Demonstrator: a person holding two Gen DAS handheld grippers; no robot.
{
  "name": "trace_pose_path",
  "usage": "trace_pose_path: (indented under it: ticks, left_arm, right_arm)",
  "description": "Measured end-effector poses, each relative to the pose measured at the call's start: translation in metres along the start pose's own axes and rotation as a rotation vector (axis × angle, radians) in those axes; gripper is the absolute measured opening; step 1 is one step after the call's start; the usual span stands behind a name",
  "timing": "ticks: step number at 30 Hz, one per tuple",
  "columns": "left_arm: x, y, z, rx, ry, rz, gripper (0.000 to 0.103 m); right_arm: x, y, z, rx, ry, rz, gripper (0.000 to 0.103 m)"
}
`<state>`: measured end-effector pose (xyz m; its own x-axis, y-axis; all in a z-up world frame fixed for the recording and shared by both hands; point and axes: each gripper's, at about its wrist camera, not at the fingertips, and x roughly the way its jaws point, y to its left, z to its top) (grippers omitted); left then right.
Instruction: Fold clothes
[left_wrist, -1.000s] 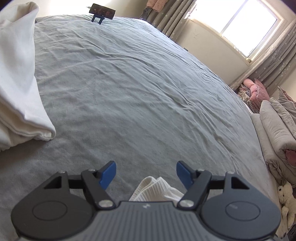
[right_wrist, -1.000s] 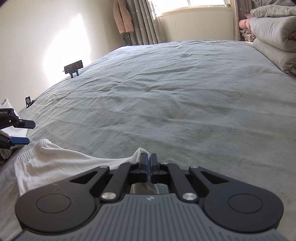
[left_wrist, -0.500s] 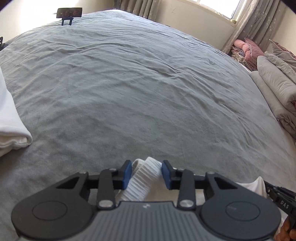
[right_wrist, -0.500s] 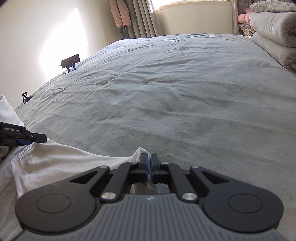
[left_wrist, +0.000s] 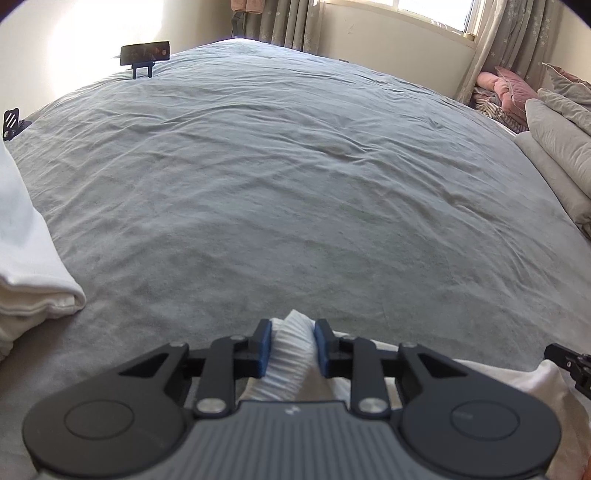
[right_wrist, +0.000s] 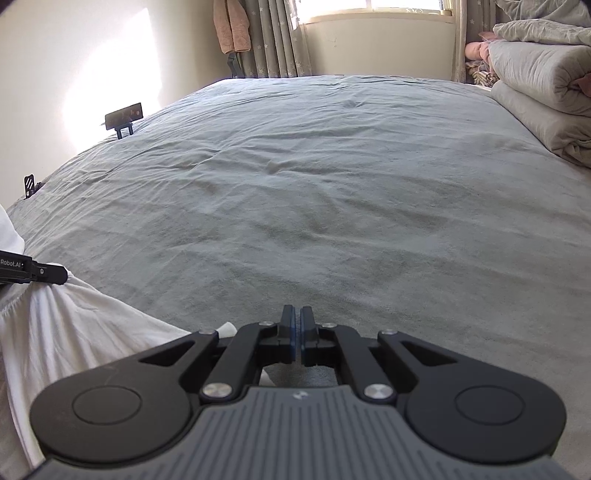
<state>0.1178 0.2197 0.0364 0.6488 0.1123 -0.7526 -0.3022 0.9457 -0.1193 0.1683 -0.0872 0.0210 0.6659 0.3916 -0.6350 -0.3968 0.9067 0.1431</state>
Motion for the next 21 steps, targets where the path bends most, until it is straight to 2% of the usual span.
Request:
trace_pose_path:
  ticks: [2, 5, 10, 12, 14, 16, 18, 21]
  left_arm:
    - [0.0, 0.001, 0.0, -0.006, 0.004, -0.001, 0.026]
    - [0.0, 0.0, 0.0, -0.009, 0.006, -0.001, 0.028]
    - [0.0, 0.004, 0.002, -0.04, 0.014, -0.014, 0.031]
    - [-0.002, 0.006, 0.003, -0.057, 0.012, -0.019, 0.035]
    - [-0.004, 0.007, 0.004, -0.074, 0.004, -0.021, 0.044]
    - [-0.006, 0.009, 0.004, -0.092, -0.004, -0.023, 0.045]
    - [-0.008, 0.011, 0.005, -0.109, -0.011, -0.025, 0.047]
    - [-0.012, 0.013, 0.007, -0.135, -0.024, -0.027, 0.052]
  right_arm:
    - [-0.005, 0.0, 0.0, -0.001, -0.001, -0.002, 0.003]
    - [-0.018, -0.001, 0.0, -0.001, -0.015, -0.021, 0.013]
    - [-0.052, -0.004, 0.004, -0.005, -0.047, -0.068, 0.013]
    - [-0.066, -0.004, 0.005, -0.013, -0.044, -0.086, 0.013]
    - [-0.076, -0.002, 0.002, -0.034, 0.001, -0.118, 0.016]
    - [-0.083, -0.002, -0.009, -0.033, 0.085, -0.146, 0.034]
    - [-0.091, -0.003, -0.025, -0.029, 0.129, -0.121, 0.036]
    - [-0.097, -0.004, -0.048, -0.01, 0.115, -0.107, 0.038]
